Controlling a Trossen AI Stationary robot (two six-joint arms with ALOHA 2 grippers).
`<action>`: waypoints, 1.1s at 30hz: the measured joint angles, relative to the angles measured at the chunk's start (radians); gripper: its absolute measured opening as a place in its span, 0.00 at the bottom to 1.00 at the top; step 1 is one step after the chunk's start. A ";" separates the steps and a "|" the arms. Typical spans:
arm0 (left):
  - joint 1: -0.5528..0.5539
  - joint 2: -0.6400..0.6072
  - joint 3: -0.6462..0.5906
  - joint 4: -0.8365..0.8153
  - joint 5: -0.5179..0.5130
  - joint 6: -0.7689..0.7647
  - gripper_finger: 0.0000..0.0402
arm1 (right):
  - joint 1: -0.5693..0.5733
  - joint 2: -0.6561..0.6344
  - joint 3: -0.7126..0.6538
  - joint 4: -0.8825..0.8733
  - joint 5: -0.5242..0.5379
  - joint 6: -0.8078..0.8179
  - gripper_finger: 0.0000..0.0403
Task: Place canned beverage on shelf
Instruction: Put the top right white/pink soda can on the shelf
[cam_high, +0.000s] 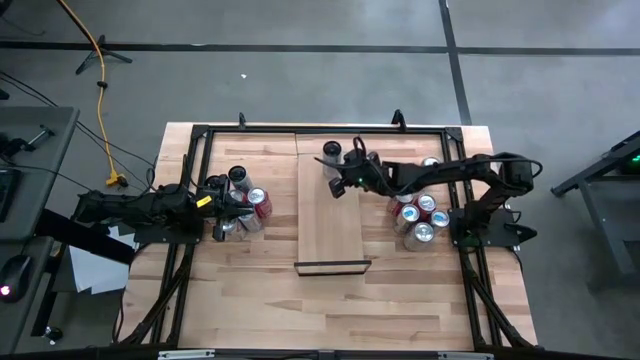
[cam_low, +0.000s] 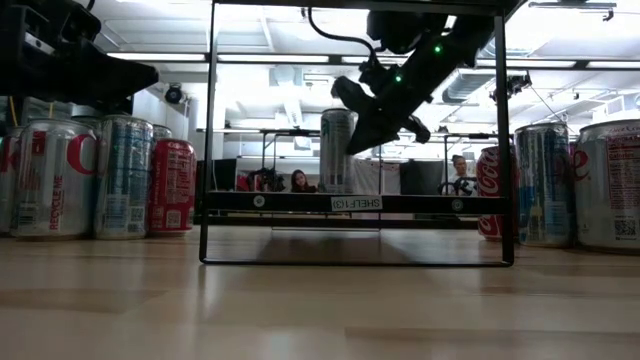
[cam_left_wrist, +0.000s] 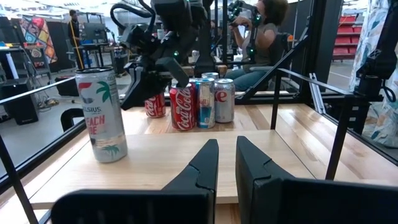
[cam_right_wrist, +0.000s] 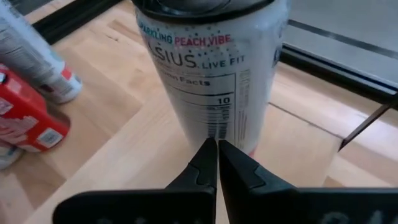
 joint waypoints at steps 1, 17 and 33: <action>0.000 0.000 0.000 0.000 0.000 0.000 0.01 | -0.006 0.000 0.000 0.000 0.000 -0.004 0.00; 0.000 0.000 0.000 0.000 0.000 0.000 0.01 | -0.065 0.000 -0.001 0.094 -0.009 -0.031 0.00; 0.000 0.000 0.000 0.000 0.000 0.000 0.01 | -0.065 0.000 -0.001 0.201 -0.030 -0.033 0.00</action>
